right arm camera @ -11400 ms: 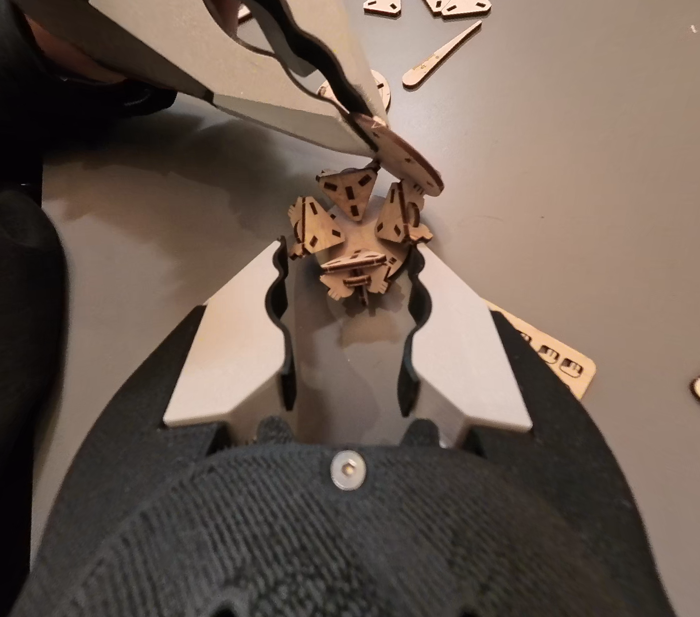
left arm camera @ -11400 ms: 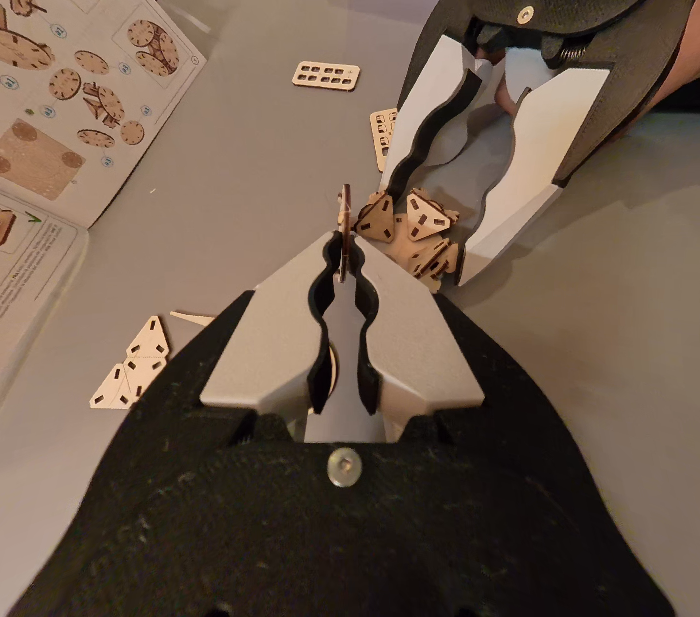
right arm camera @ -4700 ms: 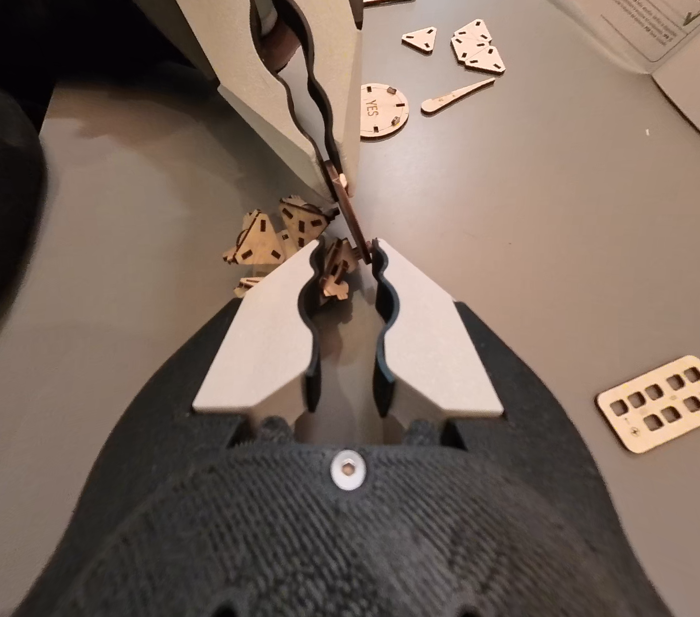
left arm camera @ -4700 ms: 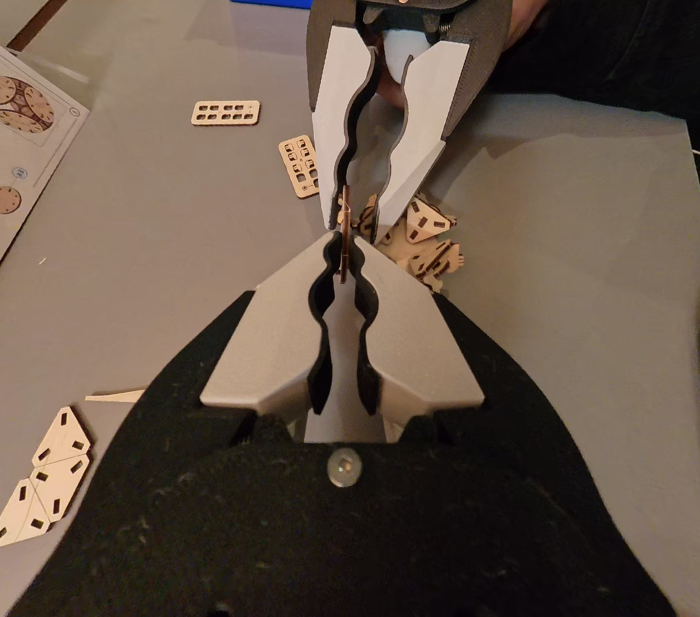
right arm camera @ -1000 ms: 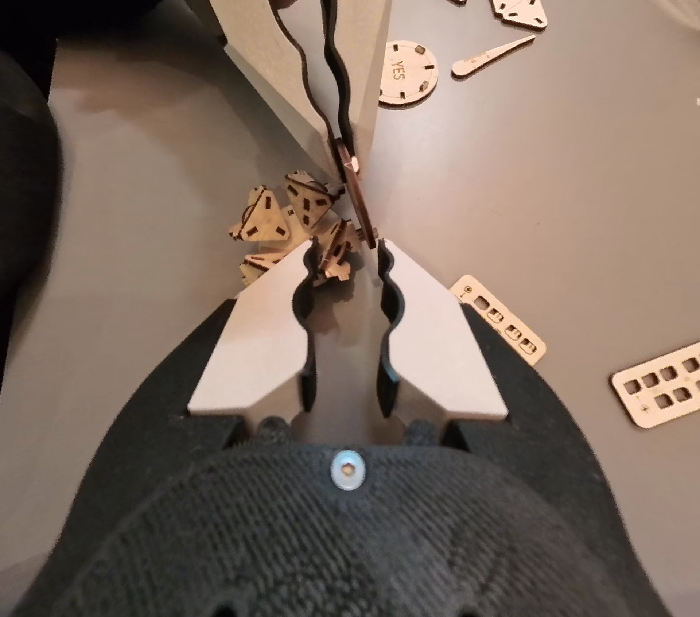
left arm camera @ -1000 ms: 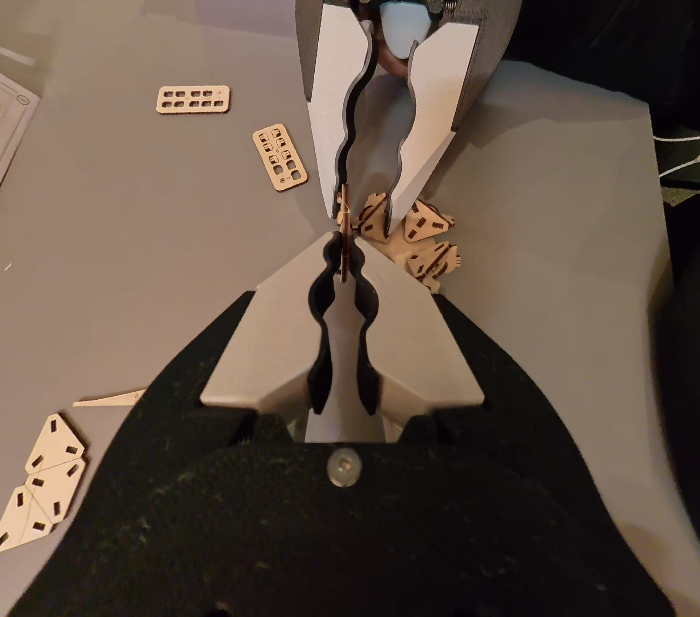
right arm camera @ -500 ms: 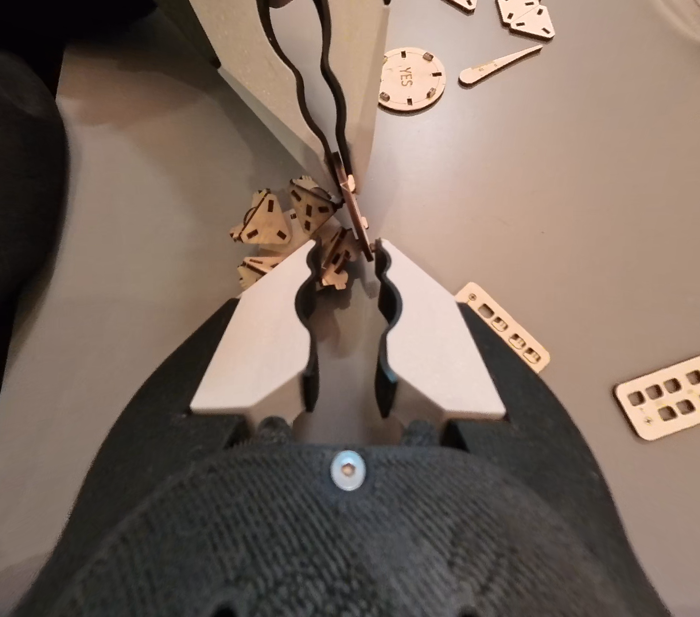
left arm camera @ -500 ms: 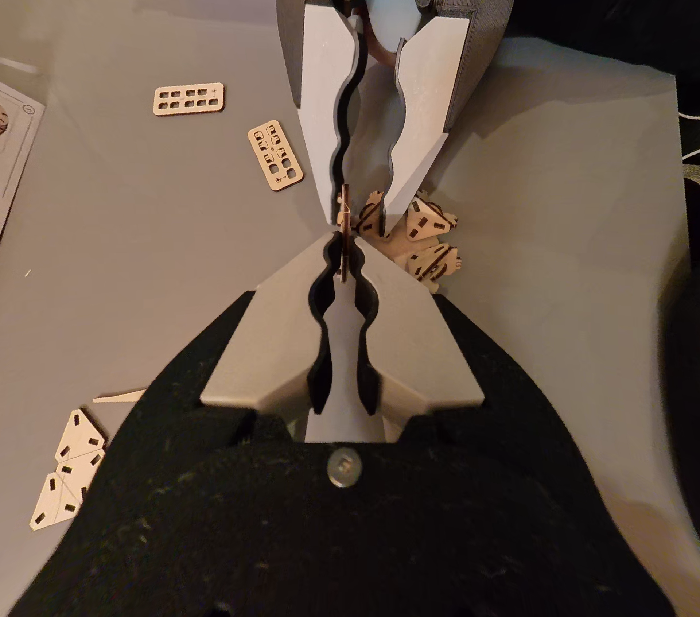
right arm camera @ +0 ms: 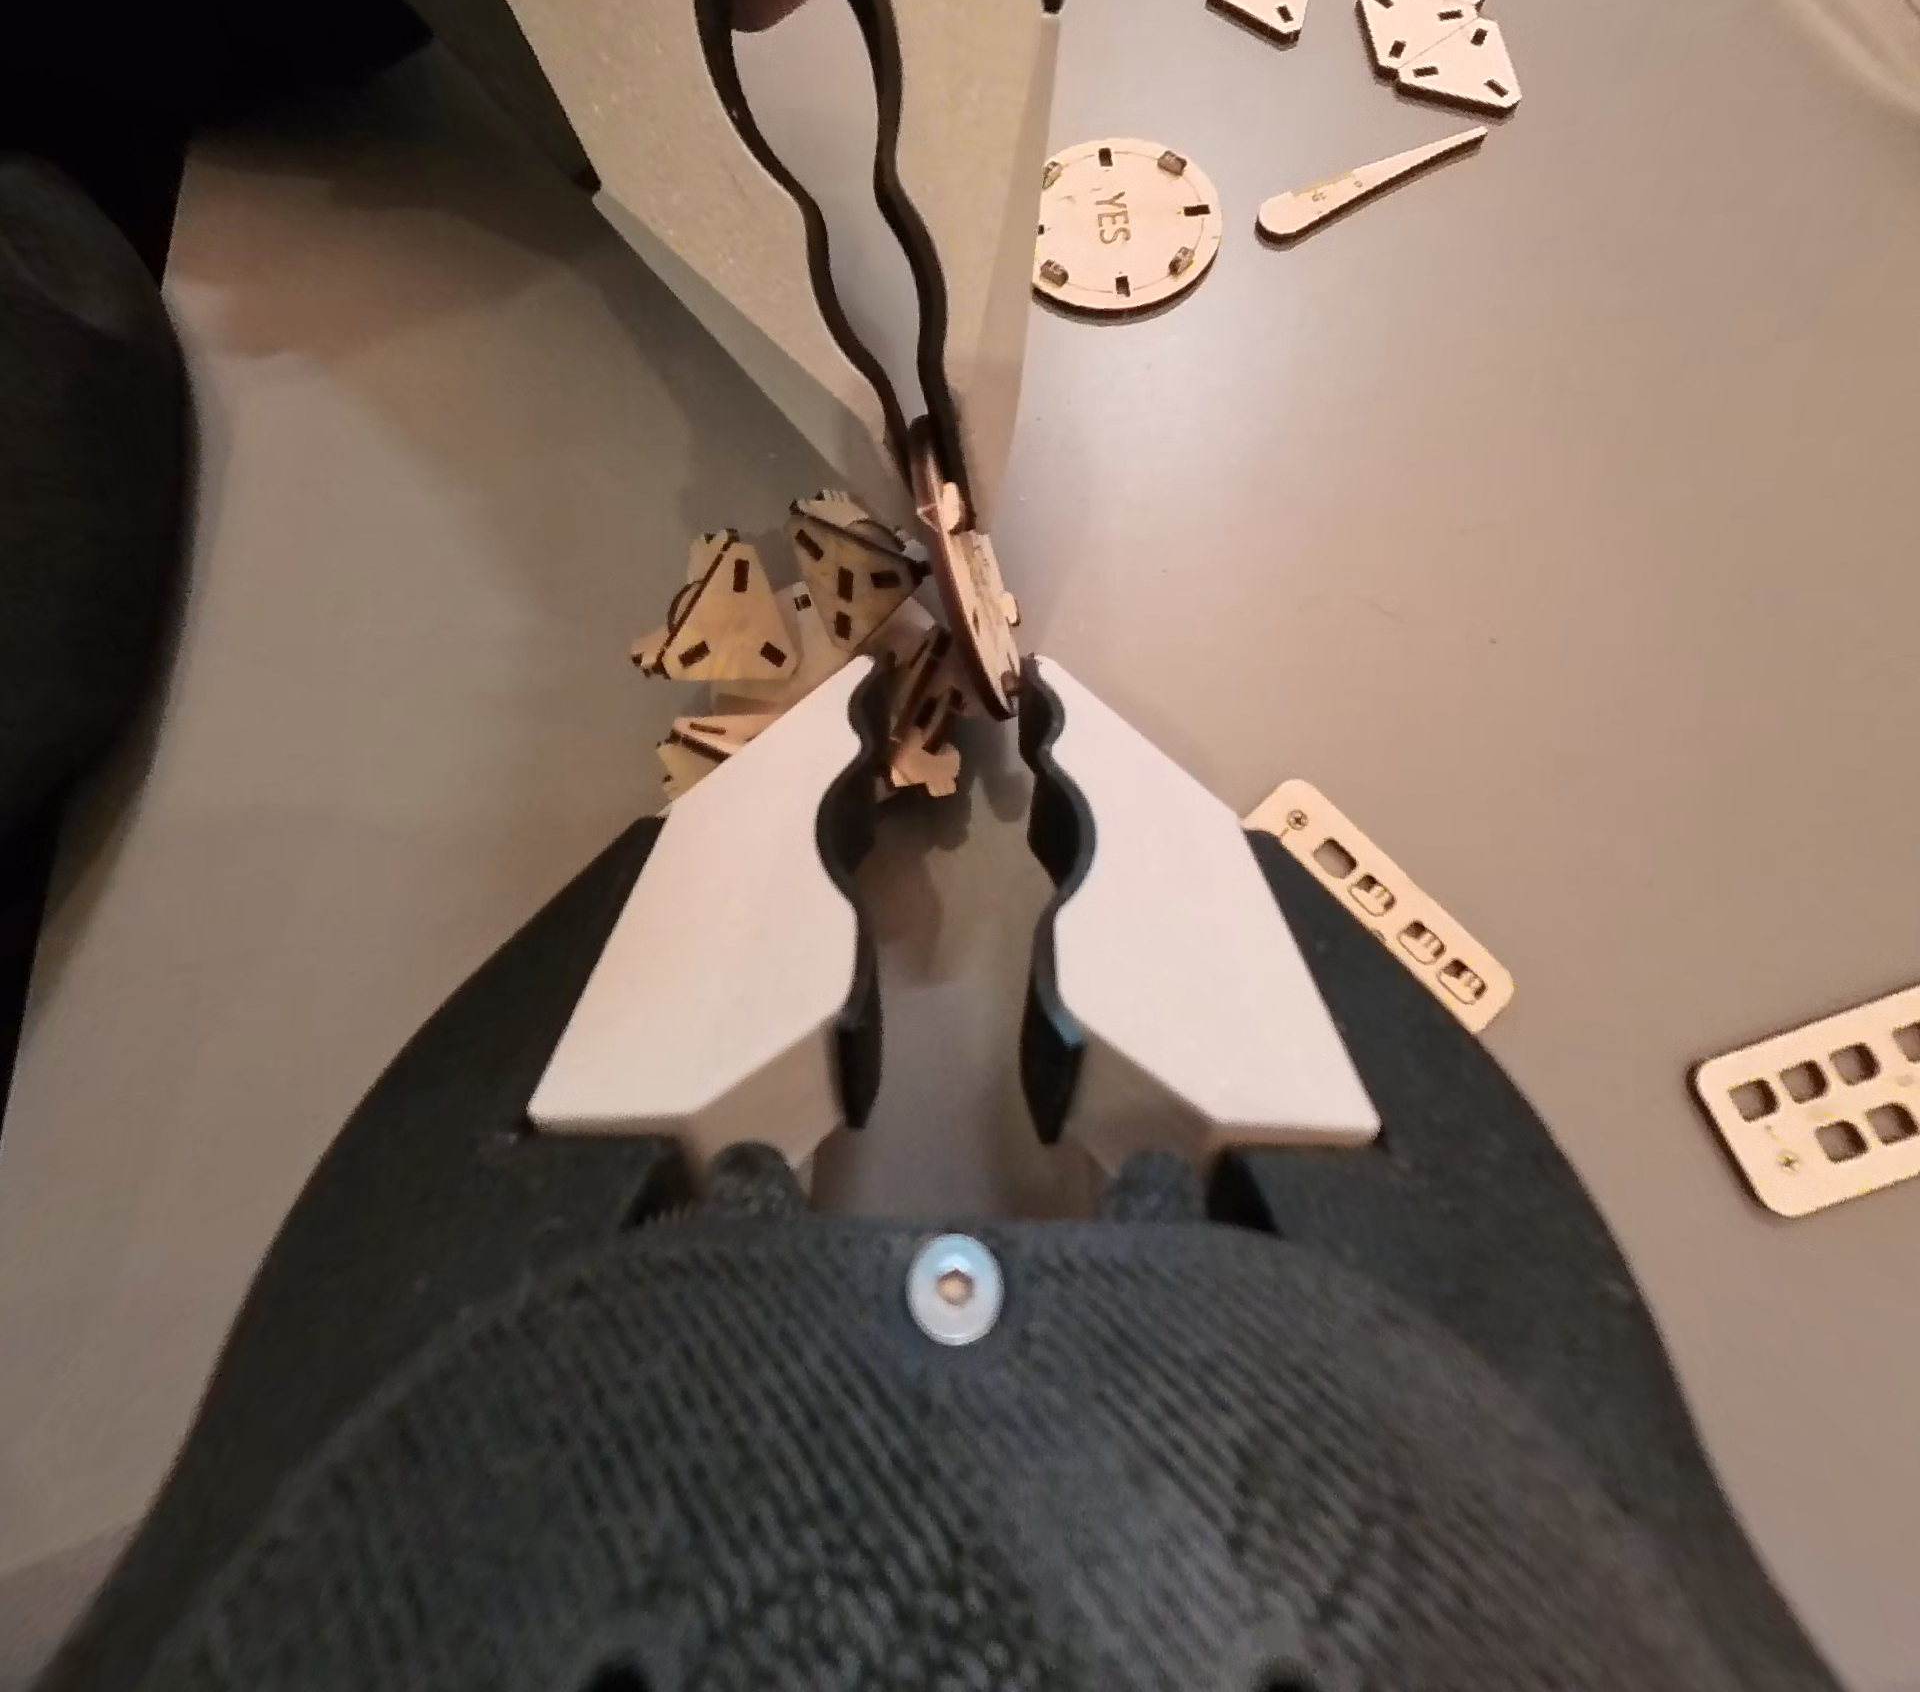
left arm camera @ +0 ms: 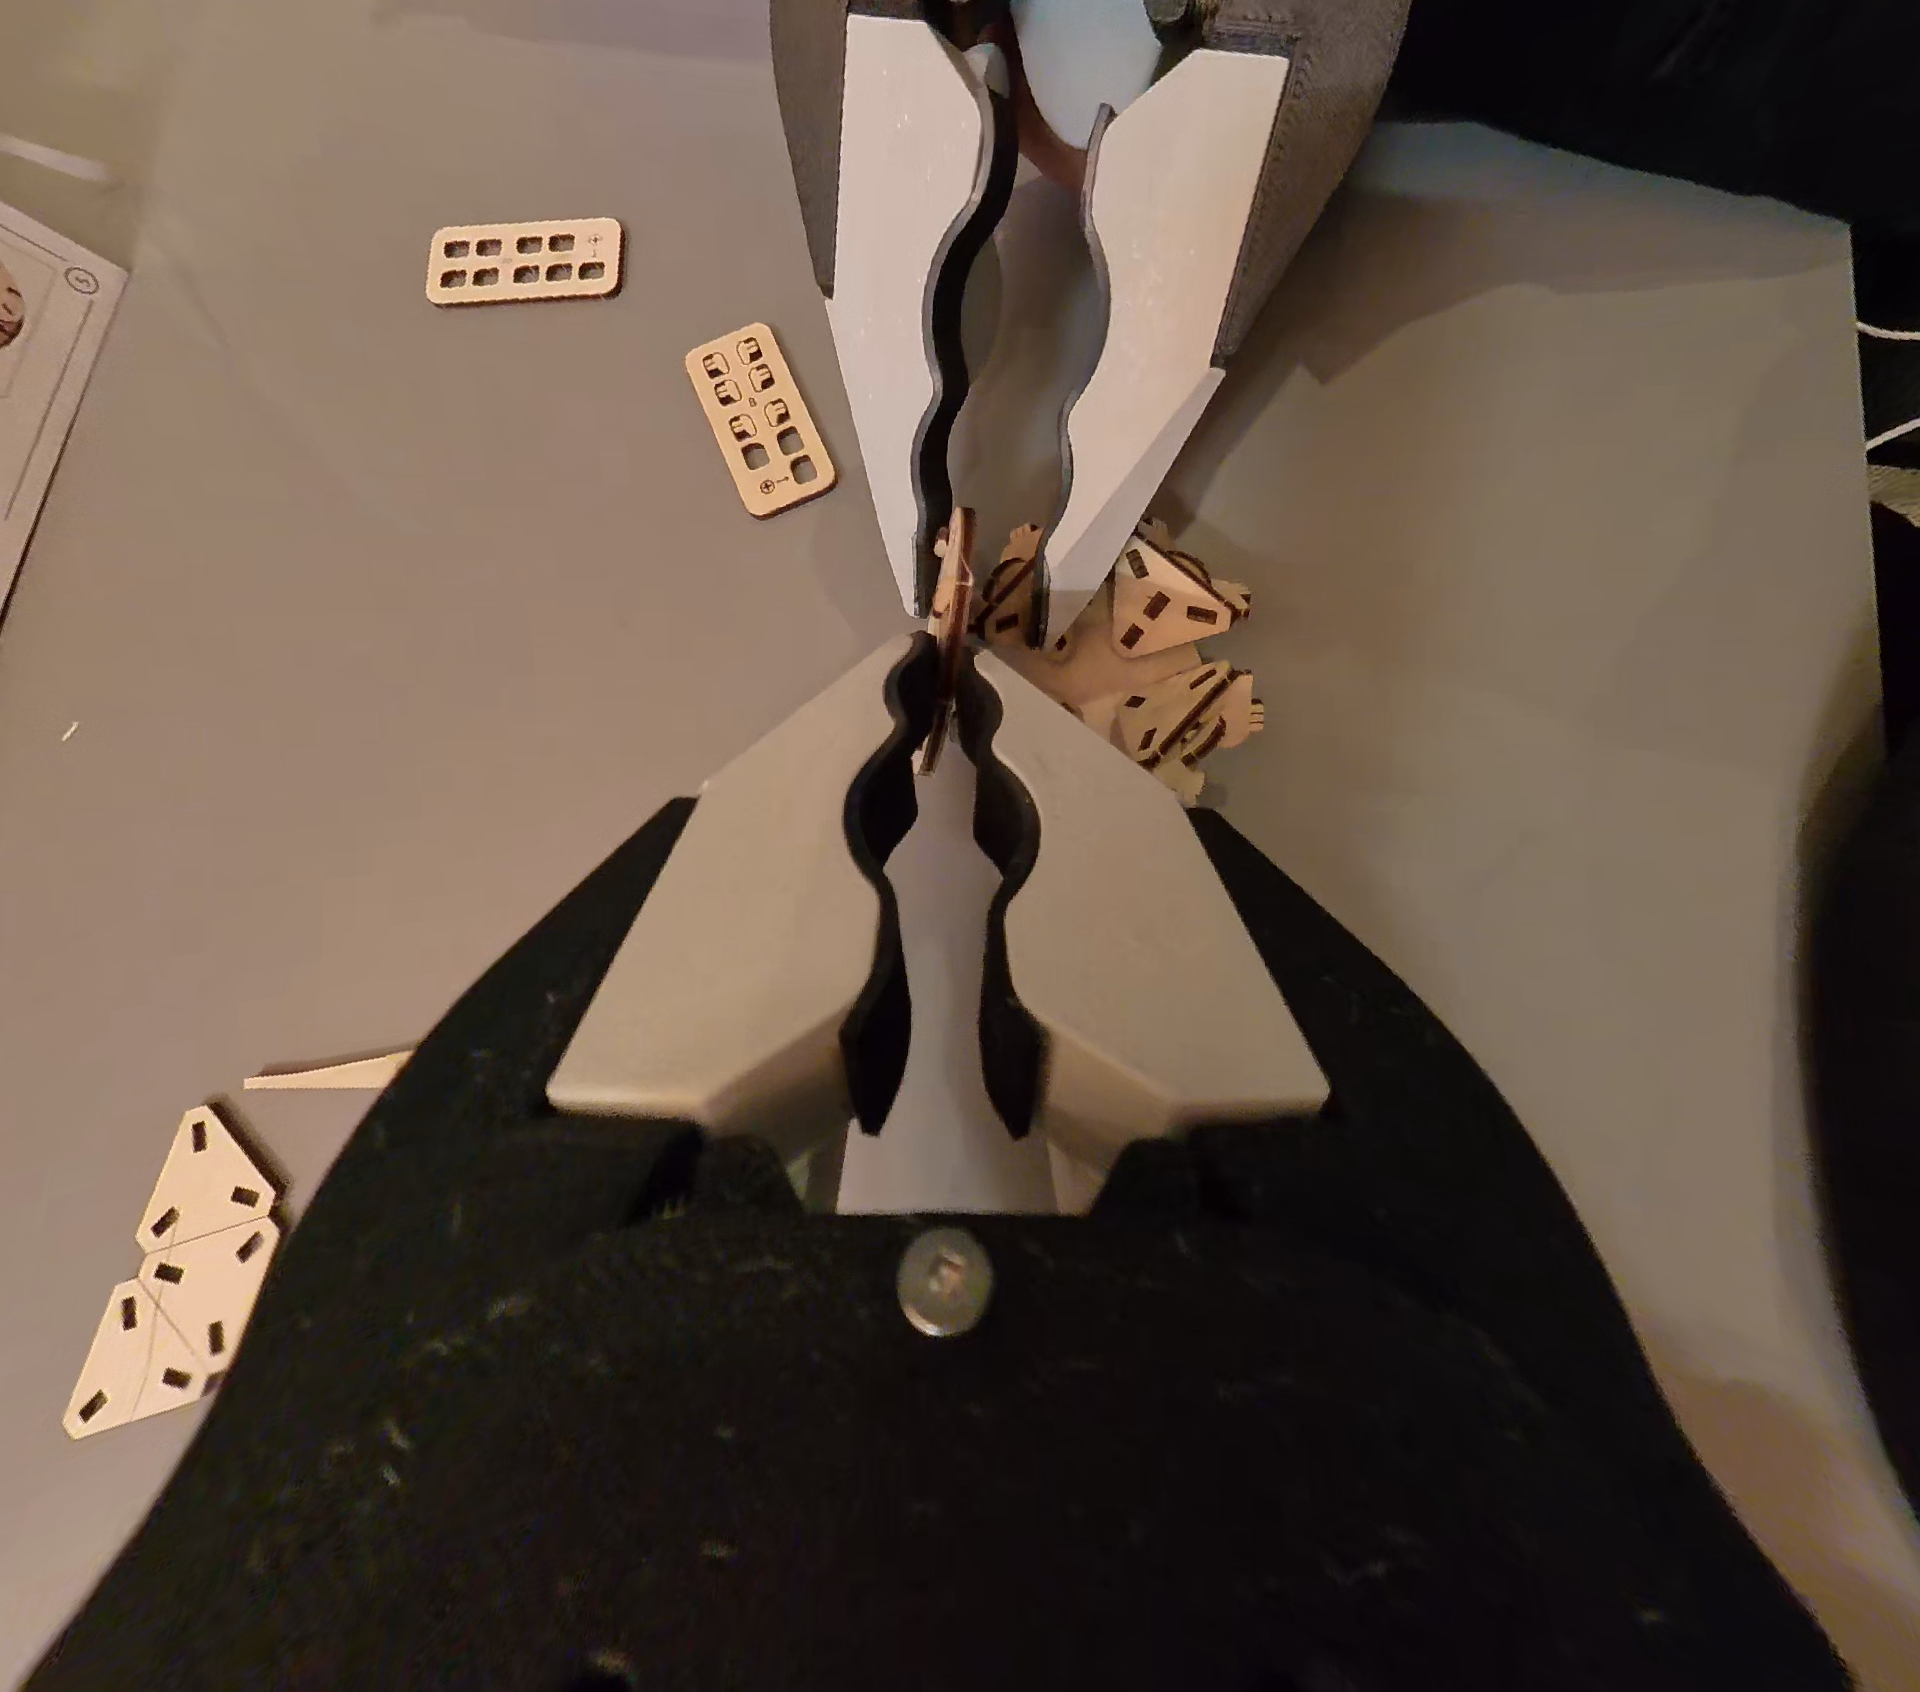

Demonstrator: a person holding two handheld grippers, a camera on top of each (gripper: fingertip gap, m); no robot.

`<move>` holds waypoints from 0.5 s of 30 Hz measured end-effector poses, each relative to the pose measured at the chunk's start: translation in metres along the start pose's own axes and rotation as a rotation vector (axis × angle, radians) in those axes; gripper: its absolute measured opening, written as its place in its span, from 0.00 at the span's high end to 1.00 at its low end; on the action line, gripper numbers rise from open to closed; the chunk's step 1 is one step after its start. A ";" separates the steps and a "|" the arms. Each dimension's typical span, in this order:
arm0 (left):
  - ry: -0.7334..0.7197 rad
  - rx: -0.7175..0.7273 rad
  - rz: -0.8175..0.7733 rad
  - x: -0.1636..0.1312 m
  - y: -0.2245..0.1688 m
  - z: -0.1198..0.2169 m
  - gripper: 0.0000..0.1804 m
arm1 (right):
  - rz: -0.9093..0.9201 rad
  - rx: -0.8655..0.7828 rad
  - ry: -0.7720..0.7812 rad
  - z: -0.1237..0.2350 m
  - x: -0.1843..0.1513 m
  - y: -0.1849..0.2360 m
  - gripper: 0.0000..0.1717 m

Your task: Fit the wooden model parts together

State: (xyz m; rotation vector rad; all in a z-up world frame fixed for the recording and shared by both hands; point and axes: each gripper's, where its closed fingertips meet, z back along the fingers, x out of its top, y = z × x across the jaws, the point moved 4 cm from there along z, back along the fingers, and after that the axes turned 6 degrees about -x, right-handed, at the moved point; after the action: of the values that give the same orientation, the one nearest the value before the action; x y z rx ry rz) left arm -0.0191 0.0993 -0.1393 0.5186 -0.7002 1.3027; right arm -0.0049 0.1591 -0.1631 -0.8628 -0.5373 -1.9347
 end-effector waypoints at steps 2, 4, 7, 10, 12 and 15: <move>0.000 -0.003 0.012 -0.001 0.000 0.001 1.00 | 0.002 -0.003 -0.002 -0.001 0.001 0.000 0.88; 0.002 -0.002 0.022 -0.001 0.001 0.001 1.00 | 0.007 -0.009 -0.004 -0.001 0.001 0.000 0.88; 0.004 -0.006 0.041 -0.002 0.001 0.002 1.00 | 0.005 -0.017 0.000 -0.002 0.002 0.000 0.87; -0.005 -0.013 0.044 -0.003 0.002 0.003 1.00 | -0.010 -0.016 0.005 -0.003 0.003 0.000 0.88; -0.022 -0.019 0.037 -0.003 0.003 0.002 1.00 | -0.012 -0.017 0.004 -0.003 0.002 0.000 0.88; -0.048 -0.021 0.047 -0.006 0.005 0.004 0.89 | -0.019 -0.009 -0.004 -0.003 0.002 0.000 0.88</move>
State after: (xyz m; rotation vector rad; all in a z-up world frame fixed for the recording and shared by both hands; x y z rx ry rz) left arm -0.0256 0.0940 -0.1411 0.5208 -0.7689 1.3293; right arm -0.0065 0.1555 -0.1633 -0.8701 -0.5406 -1.9543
